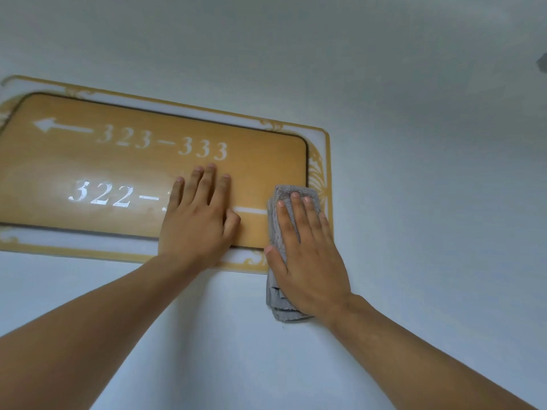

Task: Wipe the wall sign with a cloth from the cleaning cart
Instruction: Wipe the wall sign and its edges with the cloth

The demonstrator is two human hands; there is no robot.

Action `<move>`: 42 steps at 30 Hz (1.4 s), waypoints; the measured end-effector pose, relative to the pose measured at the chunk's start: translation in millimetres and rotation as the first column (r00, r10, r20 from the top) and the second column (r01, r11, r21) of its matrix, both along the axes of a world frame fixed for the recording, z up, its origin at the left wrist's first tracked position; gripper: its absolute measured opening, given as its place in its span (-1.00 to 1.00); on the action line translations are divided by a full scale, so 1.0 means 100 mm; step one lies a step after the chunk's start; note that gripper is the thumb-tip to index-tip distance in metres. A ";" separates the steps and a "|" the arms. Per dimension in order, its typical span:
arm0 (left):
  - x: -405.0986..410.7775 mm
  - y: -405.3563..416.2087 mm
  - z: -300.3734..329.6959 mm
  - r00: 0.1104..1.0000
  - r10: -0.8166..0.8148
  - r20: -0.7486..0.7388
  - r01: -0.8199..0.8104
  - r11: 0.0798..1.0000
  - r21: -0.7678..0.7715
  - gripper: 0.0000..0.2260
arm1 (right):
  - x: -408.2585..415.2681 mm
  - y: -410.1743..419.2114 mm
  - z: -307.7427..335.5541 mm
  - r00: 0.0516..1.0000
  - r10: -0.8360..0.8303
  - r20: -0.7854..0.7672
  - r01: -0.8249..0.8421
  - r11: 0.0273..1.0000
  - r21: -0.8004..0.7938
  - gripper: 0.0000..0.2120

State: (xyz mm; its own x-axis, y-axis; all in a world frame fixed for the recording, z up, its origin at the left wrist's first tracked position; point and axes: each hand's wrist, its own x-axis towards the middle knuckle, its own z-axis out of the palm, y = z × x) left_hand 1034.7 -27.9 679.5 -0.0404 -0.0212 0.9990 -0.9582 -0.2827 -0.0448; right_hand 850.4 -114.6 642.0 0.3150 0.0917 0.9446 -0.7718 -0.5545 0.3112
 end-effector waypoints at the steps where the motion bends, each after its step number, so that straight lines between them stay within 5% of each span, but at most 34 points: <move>1: 0.00 0.01 0.00 1.000 0.003 0.003 -0.003 1.000 0.005 -0.38 | 0.01 0.01 0.01 1.000 -0.001 0.006 0.001 1.000 0.010 -0.33; 24: 0.08 0.04 -0.01 0.998 0.015 0.060 -0.014 1.000 -0.019 -0.40 | 0.45 0.11 1.36 0.986 0.114 0.125 -0.119 0.992 0.035 -0.27; 42: 0.16 0.00 0.00 0.986 -0.122 0.113 0.131 0.988 -0.080 -0.44 | 0.75 0.32 2.05 0.952 0.164 0.258 -0.186 0.980 0.064 -0.32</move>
State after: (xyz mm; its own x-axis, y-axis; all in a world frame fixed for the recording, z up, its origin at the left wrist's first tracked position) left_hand 1050.6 -27.5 679.9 -0.1447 0.0775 0.9864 -0.9773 -0.1670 -0.1303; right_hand 925.1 -82.5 847.4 0.0542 0.0385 0.9978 -0.7070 -0.7041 0.0656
